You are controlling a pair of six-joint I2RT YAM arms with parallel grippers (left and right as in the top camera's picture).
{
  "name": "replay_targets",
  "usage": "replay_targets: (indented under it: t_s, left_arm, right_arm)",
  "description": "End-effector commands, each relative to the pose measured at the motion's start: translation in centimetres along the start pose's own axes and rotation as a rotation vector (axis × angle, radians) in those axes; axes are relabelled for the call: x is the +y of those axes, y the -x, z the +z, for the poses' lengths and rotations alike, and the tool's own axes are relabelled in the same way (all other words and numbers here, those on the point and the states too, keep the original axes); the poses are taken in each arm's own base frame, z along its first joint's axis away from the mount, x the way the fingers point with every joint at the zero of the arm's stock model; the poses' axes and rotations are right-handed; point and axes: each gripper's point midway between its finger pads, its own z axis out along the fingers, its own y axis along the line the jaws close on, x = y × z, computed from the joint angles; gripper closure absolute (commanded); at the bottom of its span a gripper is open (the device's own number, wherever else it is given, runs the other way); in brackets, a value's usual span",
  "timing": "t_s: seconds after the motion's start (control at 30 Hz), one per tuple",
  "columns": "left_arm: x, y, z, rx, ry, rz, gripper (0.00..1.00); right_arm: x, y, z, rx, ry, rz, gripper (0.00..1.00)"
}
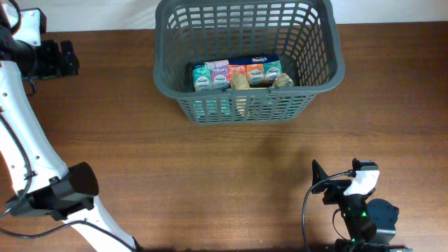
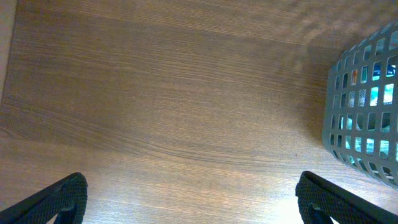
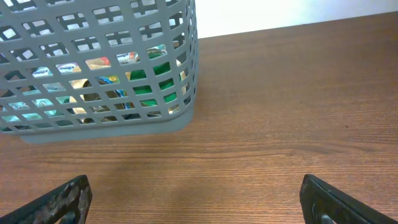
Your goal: Pack container
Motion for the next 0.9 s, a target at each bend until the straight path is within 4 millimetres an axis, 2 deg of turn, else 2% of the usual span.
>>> replay_targets:
  t_s: [0.0, 0.03, 0.07, 0.1, 0.13, 0.2, 0.23, 0.3, 0.33, 0.4, 0.63, 0.7, 0.77, 0.83, 0.87]
  left_arm:
    - [-0.1, 0.0, -0.4, -0.008, -0.007, -0.009, 0.01]
    - [-0.3, 0.0, -1.4, -0.03, -0.005, -0.003, 0.01]
    - [-1.2, -0.1, -3.6, -0.073, -0.004, 0.014, 0.01]
    - [-1.9, -0.3, -4.9, -0.096, -0.006, 0.028, 0.01]
    - [-3.2, -1.0, -7.0, -0.128, -0.014, 0.053, 0.01]
    - [-5.4, -2.8, -9.5, -0.149, -0.037, 0.095, 0.01]
    - [-7.1, -5.4, -10.9, -0.136, -0.061, 0.13, 0.01]
    - [-8.2, -8.9, -11.7, -0.104, -0.081, 0.155, 0.01]
    - [-8.3, -10.0, -12.0, -0.118, -0.07, 0.182, 0.01]
    - [-8.7, -10.6, -12.8, -0.232, -0.064, 0.204, 0.01]
    - [-11.0, -11.9, -18.7, -0.89, -0.065, 0.286, 0.01]
    - [-11.1, -12.8, -19.2, -1.032, -0.059, 0.29, 0.01]
    - [-11.2, -14.2, -18.3, -1.121, -0.056, 0.291, 0.01]
    - [-11.3, -15.9, -16.1, -1.151, -0.062, 0.295, 0.01]
    - [-11.8, -17.3, -13.5, -1.159, -0.082, 0.306, 0.01]
  right_arm:
    - [-0.2, -0.1, 0.1, -0.007, -0.013, 0.004, 0.01]
    - [-0.2, -0.1, 0.1, -0.007, -0.013, 0.004, 0.01]
    - [-0.2, -0.1, 0.0, -0.007, -0.012, 0.004, 0.01]
    - [-0.2, -0.1, 0.1, -0.007, -0.013, 0.004, 0.01]
    - [-0.2, -0.1, 0.1, -0.007, -0.013, 0.004, 0.01]
    - [-0.2, -0.1, 0.1, -0.007, -0.013, 0.004, 0.01]
    - [-0.2, -0.1, 0.1, -0.007, -0.013, 0.004, 0.01]
    - [-0.2, -0.1, 0.1, -0.007, -0.013, 0.004, 0.01]
    - [-0.2, -0.1, 0.0, -0.007, -0.012, 0.004, 0.01]
    - [-0.2, -0.1, 0.1, -0.007, -0.013, 0.004, 0.01]
    - [-0.2, -0.1, 0.1, -0.007, -0.013, 0.004, 0.01]
    - [-0.2, -0.1, 0.1, -0.007, -0.013, 0.004, 0.01]
    - [-0.2, -0.1, 0.1, -0.007, -0.012, 0.004, 0.01]
    - [-0.2, -0.1, 0.0, -0.007, -0.012, 0.004, 0.01]
    - [-0.2, -0.1, 0.1, -0.007, -0.013, 0.004, 0.01]
